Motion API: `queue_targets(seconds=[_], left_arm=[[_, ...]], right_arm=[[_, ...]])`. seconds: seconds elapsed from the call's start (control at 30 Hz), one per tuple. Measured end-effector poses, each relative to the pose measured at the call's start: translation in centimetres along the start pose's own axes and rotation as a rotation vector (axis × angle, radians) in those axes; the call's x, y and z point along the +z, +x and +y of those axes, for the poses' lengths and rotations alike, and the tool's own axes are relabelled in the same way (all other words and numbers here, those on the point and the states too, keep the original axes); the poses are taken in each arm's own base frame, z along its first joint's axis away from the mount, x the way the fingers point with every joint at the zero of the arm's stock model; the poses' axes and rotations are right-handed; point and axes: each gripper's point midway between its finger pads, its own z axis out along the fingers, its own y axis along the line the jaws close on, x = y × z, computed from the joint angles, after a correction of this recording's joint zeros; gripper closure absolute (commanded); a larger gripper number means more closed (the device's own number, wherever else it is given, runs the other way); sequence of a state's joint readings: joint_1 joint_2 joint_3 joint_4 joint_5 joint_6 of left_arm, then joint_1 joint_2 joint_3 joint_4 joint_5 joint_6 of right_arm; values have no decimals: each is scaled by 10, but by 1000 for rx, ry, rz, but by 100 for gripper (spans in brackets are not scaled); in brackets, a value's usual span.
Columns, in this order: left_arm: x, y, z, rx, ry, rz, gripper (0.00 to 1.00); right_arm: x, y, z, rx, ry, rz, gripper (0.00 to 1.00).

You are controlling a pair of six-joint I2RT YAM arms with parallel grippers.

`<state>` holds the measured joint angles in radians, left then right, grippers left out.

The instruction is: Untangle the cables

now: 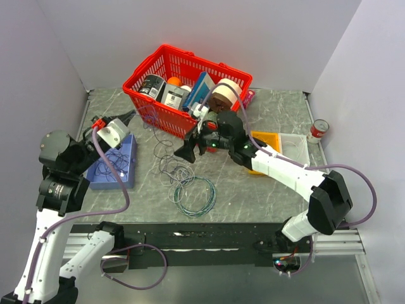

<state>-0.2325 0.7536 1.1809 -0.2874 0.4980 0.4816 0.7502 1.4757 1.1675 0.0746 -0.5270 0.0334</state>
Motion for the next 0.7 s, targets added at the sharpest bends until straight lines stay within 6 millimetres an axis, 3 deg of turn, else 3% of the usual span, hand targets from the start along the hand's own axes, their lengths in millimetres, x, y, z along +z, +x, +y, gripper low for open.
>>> queue_targets(seconds=[0.07,0.2,0.57,0.7], left_arm=[[0,-6,6,19,-21,-20,99],[2,-14,14,40,-51,-46,99],[6,-31,33,13,-133,-102,99],[2,-21,59,-28,-283,-53,99]], right_arm=[[-2,7,-6,-12,18,6,0],[2,11,1,-25,-1,5,0],[33,-26,23,13,-162,-106,4],[44,-27,23,50,-184,-103,1]])
